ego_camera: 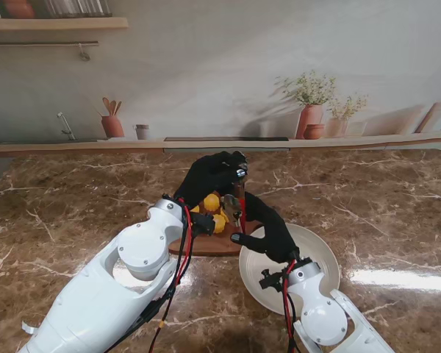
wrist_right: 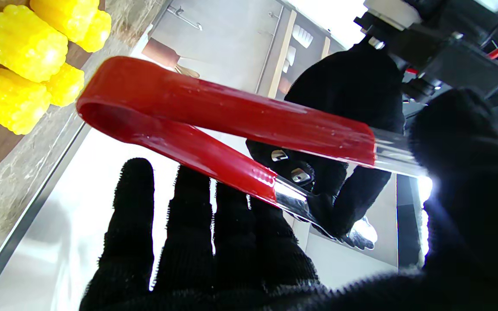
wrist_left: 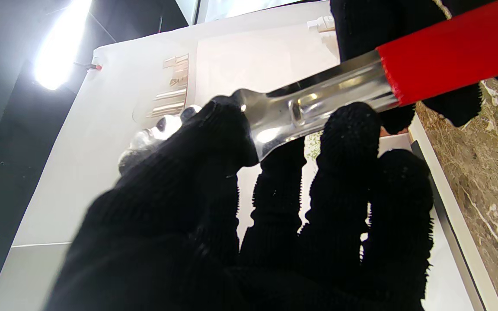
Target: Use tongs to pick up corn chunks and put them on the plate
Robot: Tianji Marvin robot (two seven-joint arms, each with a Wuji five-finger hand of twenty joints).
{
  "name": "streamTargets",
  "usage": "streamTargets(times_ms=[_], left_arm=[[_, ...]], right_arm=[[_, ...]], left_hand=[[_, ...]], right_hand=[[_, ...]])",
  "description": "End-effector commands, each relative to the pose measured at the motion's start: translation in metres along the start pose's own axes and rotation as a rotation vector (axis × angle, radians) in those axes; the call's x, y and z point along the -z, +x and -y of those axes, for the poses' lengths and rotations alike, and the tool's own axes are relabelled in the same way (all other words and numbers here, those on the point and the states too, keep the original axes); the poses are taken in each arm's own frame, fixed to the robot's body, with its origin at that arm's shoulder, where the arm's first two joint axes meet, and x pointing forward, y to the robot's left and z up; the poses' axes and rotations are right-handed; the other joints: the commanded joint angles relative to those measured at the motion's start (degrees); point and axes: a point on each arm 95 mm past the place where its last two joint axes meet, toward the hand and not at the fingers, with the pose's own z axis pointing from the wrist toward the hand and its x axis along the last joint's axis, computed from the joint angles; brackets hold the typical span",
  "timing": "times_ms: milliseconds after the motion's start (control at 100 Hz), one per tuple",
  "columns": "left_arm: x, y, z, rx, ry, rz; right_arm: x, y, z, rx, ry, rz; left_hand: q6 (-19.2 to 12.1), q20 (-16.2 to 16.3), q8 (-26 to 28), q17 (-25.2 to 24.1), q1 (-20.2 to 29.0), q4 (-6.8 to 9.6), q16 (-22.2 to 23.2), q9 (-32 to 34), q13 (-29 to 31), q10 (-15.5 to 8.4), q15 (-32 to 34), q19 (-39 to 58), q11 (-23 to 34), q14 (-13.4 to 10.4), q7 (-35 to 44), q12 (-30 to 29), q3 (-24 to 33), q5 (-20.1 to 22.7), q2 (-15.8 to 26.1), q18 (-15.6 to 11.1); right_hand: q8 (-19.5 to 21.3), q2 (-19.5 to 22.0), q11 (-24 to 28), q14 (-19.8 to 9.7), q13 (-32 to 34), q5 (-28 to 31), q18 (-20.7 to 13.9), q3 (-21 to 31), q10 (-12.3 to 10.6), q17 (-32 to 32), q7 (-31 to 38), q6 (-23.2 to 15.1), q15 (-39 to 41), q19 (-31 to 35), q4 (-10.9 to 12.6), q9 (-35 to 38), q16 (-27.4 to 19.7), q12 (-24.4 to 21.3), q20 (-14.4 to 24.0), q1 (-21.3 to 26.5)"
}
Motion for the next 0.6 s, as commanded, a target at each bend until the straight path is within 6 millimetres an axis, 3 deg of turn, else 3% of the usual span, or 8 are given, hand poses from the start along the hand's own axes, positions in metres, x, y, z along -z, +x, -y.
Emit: streamTargets(times_ms=[0, 160, 360, 590], left_arm=[[0.0005, -0.0014, -0.0018, 0.014, 0.002, 0.001], [0.0006, -0.0020, -0.0020, 0.022, 0.002, 0.002], [-0.0002, -0.0023, -0.0026, 0.024, -0.002, 0.002], [-0.0008, -0.0043, -0.0043, 0.032, 0.002, 0.002]], right_arm=[[0.0022, -0.0025, 0.0059, -0.011, 0.015, 0.008], [0.0017, -0.0020, 0.0075, -0.023, 0.001, 0.006], [0.0009, -0.0006, 0.0084, -0.058, -0.032, 0.007], [0.0033, 0.0005, 0.0105, -0.090, -0.048, 0.037]], left_hand=[[-3.7, 1.2, 2.3, -0.4, 3.7, 0.96, 0.4, 1.7, 0.4, -0.5, -0.1, 2.4, 1.6, 2.2, 3.6, 0.1, 1.1, 4.5, 4.3, 0.1], [-3.7, 1.3, 2.2, -0.4, 3.8, 1.01, 0.4, 1.6, 0.2, -0.5, -0.1, 2.4, 1.6, 2.3, 3.6, 0.0, 0.9, 4.5, 4.4, 0.2], [-3.9, 1.5, 2.2, -0.3, 3.8, 1.04, 0.4, 1.6, 0.2, -0.6, -0.1, 2.6, 1.6, 2.2, 3.7, 0.0, 0.9, 4.5, 4.4, 0.2], [-4.0, 1.6, 2.2, -0.3, 3.7, 1.01, 0.4, 1.6, 0.1, -0.7, -0.1, 2.6, 1.6, 2.3, 3.7, 0.0, 0.8, 4.4, 4.4, 0.2]], right_hand=[[1.5, 0.2, -0.1, -0.7, -2.6, 1.5, -1.2, -1.3, -2.3, -0.6, 1.8, -3.2, -0.6, -0.5, -2.2, -1.4, 1.0, 1.2, 1.8, 0.5], [2.6, 0.2, -0.2, -0.7, -4.7, 3.2, -1.3, -1.4, -2.2, -1.4, 2.9, -4.6, -1.3, -0.9, -2.2, -3.1, 0.3, 1.5, 2.0, 0.6], [10.0, 0.1, -0.2, -0.7, -4.3, 6.8, -0.9, -1.5, -2.7, -1.6, 9.0, -10.5, -0.8, -1.5, -2.1, -2.1, -0.7, 1.6, 3.2, 1.3], [12.0, -0.2, -0.1, 1.4, 1.7, 6.6, 2.8, -1.2, -3.0, 2.8, 8.2, -9.3, -0.6, 1.0, -1.8, 0.0, -1.0, 1.3, 3.7, 1.8]])
